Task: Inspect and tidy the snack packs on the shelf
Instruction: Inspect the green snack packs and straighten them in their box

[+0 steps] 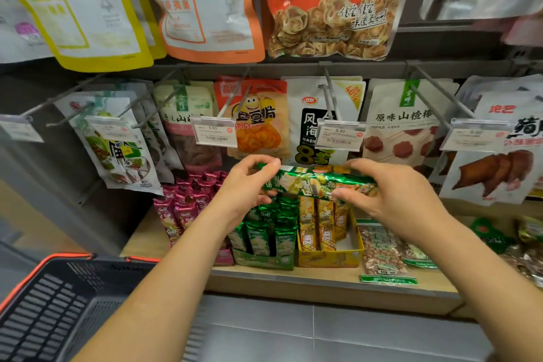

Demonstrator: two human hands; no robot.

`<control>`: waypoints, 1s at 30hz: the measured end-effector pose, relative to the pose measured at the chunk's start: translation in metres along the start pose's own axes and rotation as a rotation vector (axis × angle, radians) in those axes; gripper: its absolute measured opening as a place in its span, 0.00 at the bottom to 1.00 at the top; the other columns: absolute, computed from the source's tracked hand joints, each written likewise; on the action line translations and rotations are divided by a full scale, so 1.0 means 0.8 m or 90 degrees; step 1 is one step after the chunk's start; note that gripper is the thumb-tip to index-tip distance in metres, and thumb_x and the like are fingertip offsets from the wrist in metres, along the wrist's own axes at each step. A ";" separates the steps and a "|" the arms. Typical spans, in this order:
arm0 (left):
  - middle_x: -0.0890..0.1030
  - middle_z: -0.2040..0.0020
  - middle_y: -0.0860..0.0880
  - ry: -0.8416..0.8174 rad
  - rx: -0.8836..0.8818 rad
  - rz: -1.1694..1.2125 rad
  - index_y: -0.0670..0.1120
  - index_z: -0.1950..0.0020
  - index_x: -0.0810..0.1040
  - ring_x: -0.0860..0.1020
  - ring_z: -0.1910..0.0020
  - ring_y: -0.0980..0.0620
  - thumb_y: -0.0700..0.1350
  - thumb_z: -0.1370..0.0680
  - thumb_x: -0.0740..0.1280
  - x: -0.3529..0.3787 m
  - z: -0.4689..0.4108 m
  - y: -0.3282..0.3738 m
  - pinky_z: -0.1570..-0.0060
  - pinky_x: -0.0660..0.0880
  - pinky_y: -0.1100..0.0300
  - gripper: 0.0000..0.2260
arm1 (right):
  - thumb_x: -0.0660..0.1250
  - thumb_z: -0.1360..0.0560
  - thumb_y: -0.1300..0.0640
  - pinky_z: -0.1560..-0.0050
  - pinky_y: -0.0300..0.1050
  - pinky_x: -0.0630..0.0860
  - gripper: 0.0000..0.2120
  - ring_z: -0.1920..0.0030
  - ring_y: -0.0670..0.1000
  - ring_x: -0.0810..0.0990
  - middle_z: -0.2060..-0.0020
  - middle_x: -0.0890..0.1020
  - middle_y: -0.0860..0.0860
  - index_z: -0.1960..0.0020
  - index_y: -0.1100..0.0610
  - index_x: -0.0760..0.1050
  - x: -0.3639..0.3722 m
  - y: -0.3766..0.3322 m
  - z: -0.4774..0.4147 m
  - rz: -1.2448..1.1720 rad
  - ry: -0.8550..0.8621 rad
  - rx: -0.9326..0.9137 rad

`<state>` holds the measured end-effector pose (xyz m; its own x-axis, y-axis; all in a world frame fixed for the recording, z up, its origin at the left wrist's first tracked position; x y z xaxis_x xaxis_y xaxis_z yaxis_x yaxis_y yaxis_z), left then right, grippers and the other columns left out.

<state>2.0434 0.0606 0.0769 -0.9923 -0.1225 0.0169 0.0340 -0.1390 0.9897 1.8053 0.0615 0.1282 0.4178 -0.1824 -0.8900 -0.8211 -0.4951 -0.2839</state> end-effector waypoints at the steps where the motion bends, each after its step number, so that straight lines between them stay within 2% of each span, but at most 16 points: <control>1: 0.78 0.44 0.45 0.010 -0.031 0.021 0.50 0.50 0.80 0.80 0.62 0.50 0.48 0.23 0.70 -0.003 -0.002 -0.005 0.68 0.75 0.64 0.04 | 0.55 0.30 0.29 0.56 0.52 0.79 0.31 0.52 0.52 0.82 0.51 0.84 0.47 0.39 0.47 0.77 0.000 -0.004 0.000 0.010 0.028 -0.027; 3: 0.77 0.44 0.44 0.039 -0.070 0.061 0.47 0.52 0.80 0.79 0.57 0.48 0.43 0.22 0.68 -0.006 -0.007 -0.012 0.68 0.76 0.65 0.01 | 0.54 0.26 0.32 0.56 0.51 0.79 0.29 0.52 0.51 0.81 0.53 0.83 0.47 0.40 0.49 0.79 0.010 -0.007 0.002 -0.014 0.035 -0.057; 7: 0.80 0.48 0.44 0.136 -0.068 0.177 0.45 0.53 0.80 0.79 0.47 0.44 0.38 0.21 0.65 -0.012 -0.021 -0.019 0.64 0.78 0.62 0.06 | 0.52 0.23 0.35 0.46 0.49 0.73 0.27 0.44 0.50 0.76 0.46 0.80 0.47 0.34 0.48 0.75 0.042 0.005 -0.007 -0.111 -0.008 -0.019; 9: 0.82 0.50 0.43 0.171 -0.053 0.214 0.44 0.53 0.81 0.80 0.45 0.44 0.38 0.20 0.64 -0.013 -0.022 -0.020 0.62 0.79 0.63 0.07 | 0.54 0.23 0.38 0.44 0.52 0.68 0.24 0.39 0.51 0.71 0.42 0.78 0.47 0.32 0.45 0.73 0.061 0.013 -0.017 -0.056 -0.019 0.012; 11: 0.84 0.52 0.44 0.194 -0.010 0.192 0.44 0.54 0.83 0.81 0.45 0.47 0.39 0.19 0.64 -0.014 -0.021 -0.016 0.59 0.79 0.64 0.08 | 0.60 0.22 0.42 0.45 0.51 0.62 0.20 0.36 0.51 0.65 0.38 0.75 0.44 0.31 0.42 0.71 0.081 0.019 -0.025 0.015 -0.032 0.040; 12: 0.84 0.54 0.46 0.200 0.020 0.168 0.45 0.54 0.83 0.81 0.47 0.49 0.39 0.20 0.65 -0.012 -0.019 -0.011 0.58 0.79 0.64 0.08 | 0.62 0.22 0.44 0.44 0.52 0.62 0.20 0.35 0.51 0.64 0.36 0.74 0.44 0.30 0.42 0.70 0.089 0.020 -0.029 0.021 -0.042 0.046; 15: 0.86 0.55 0.53 0.219 0.137 0.017 0.47 0.50 0.85 0.82 0.50 0.57 0.42 0.22 0.69 -0.004 -0.008 0.006 0.50 0.79 0.61 0.05 | 0.66 0.23 0.48 0.37 0.53 0.69 0.27 0.33 0.53 0.66 0.31 0.72 0.49 0.26 0.45 0.63 0.110 0.006 -0.039 -0.066 -0.086 0.020; 17: 0.85 0.51 0.58 0.189 0.224 -0.128 0.50 0.47 0.85 0.81 0.47 0.62 0.45 0.24 0.71 0.011 0.004 0.018 0.44 0.76 0.65 0.07 | 0.67 0.25 0.43 0.35 0.53 0.70 0.33 0.32 0.53 0.69 0.31 0.71 0.50 0.24 0.45 0.58 0.117 -0.011 -0.046 -0.128 -0.105 0.004; 19: 0.83 0.46 0.57 0.114 0.267 -0.189 0.50 0.45 0.84 0.79 0.44 0.66 0.45 0.23 0.70 0.027 0.011 0.018 0.42 0.73 0.69 0.08 | 0.67 0.26 0.41 0.40 0.53 0.73 0.34 0.34 0.53 0.73 0.32 0.73 0.49 0.25 0.41 0.55 0.121 -0.023 -0.053 -0.145 -0.103 -0.012; 20: 0.83 0.44 0.55 0.081 0.263 -0.179 0.49 0.44 0.84 0.78 0.43 0.66 0.45 0.22 0.69 0.029 0.012 0.018 0.41 0.73 0.68 0.08 | 0.68 0.25 0.42 0.42 0.52 0.74 0.33 0.36 0.54 0.74 0.33 0.74 0.49 0.26 0.40 0.55 0.123 -0.027 -0.055 -0.149 -0.097 -0.018; 22: 0.83 0.44 0.54 0.039 0.204 -0.056 0.49 0.42 0.82 0.80 0.45 0.62 0.45 0.19 0.63 0.025 0.007 0.017 0.43 0.77 0.63 0.10 | 0.69 0.25 0.49 0.46 0.50 0.73 0.32 0.39 0.57 0.76 0.36 0.76 0.52 0.27 0.42 0.56 0.123 -0.027 -0.060 -0.175 -0.071 -0.005; 24: 0.82 0.43 0.53 0.034 0.141 -0.004 0.50 0.37 0.77 0.81 0.45 0.58 0.45 0.17 0.60 0.014 -0.004 0.010 0.46 0.77 0.66 0.11 | 0.70 0.25 0.54 0.46 0.49 0.71 0.31 0.39 0.59 0.76 0.37 0.77 0.55 0.26 0.48 0.59 0.119 -0.020 -0.064 -0.186 -0.032 0.020; 25: 0.80 0.40 0.52 0.040 0.132 -0.090 0.49 0.34 0.75 0.79 0.41 0.56 0.44 0.18 0.62 0.008 -0.010 0.005 0.43 0.75 0.67 0.13 | 0.70 0.25 0.55 0.46 0.49 0.71 0.30 0.39 0.60 0.75 0.38 0.78 0.56 0.27 0.50 0.61 0.119 -0.015 -0.066 -0.190 -0.022 0.037; 27: 0.74 0.31 0.51 0.000 0.148 -0.443 0.50 0.28 0.71 0.71 0.31 0.53 0.45 0.22 0.66 0.004 -0.021 -0.012 0.34 0.65 0.65 0.21 | 0.70 0.25 0.54 0.48 0.46 0.69 0.26 0.39 0.60 0.75 0.40 0.78 0.57 0.30 0.53 0.66 0.121 -0.006 -0.069 -0.218 -0.016 0.085; 28: 0.68 0.26 0.50 -0.058 0.160 -0.612 0.50 0.25 0.67 0.64 0.26 0.53 0.48 0.23 0.68 0.010 -0.025 -0.023 0.29 0.59 0.63 0.26 | 0.71 0.25 0.53 0.51 0.44 0.67 0.23 0.40 0.59 0.75 0.41 0.79 0.57 0.33 0.54 0.68 0.122 -0.001 -0.069 -0.232 -0.011 0.113; 30: 0.53 0.20 0.50 -0.169 0.167 -0.801 0.49 0.21 0.58 0.50 0.22 0.52 0.58 0.26 0.68 0.020 -0.033 -0.047 0.24 0.50 0.56 0.37 | 0.71 0.26 0.51 0.53 0.41 0.65 0.21 0.41 0.59 0.77 0.43 0.80 0.57 0.37 0.55 0.70 0.122 0.006 -0.071 -0.240 0.005 0.149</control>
<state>2.0295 0.0376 0.0363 -0.3222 0.1507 -0.9346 -0.9202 0.1820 0.3466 1.8646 -0.0070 0.0606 0.7072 -0.0328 -0.7063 -0.6762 -0.3231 -0.6621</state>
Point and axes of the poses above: each hand's wrist, its own z-axis away from the middle knuckle, its own x-axis out of the palm, y = z × x, the point moved 5 cm from there along -z, towards the middle knuckle
